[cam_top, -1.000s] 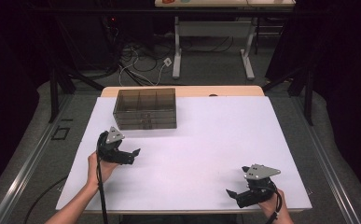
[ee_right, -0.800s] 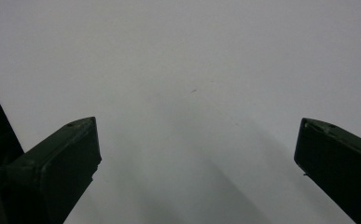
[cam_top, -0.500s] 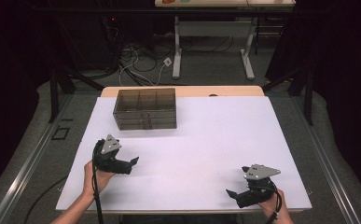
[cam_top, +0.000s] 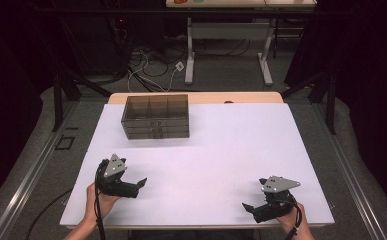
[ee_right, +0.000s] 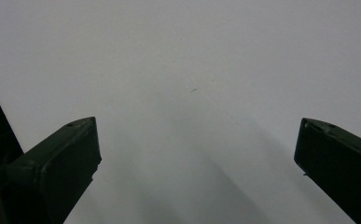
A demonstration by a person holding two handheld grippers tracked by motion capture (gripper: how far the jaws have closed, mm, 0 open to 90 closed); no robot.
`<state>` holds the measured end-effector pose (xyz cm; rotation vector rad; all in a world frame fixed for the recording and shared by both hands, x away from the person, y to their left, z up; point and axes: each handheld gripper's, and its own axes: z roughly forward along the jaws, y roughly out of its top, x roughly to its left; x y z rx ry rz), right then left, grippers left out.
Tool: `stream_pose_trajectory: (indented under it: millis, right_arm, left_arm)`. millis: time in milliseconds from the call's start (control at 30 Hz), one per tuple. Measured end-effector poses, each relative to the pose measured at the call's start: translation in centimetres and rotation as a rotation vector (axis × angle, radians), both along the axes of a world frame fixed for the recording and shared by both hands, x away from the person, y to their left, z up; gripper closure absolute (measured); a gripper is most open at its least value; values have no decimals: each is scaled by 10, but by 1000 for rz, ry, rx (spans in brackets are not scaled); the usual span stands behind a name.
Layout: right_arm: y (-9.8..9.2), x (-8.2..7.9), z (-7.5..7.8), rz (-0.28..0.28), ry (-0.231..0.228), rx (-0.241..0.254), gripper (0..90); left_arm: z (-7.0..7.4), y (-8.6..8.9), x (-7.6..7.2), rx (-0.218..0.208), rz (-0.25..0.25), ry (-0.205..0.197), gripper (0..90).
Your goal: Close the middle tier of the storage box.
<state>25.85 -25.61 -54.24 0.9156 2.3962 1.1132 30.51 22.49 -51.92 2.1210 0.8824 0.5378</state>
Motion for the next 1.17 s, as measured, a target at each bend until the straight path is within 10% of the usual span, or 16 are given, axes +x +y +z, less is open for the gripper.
stream_pose_trajectory:
  millis: [1167]
  right_arm:
    - [1, 1, -2, 9, -9, -6, 0]
  left_arm:
    - [-21, -4, -30, 8, -49, 28, 0]
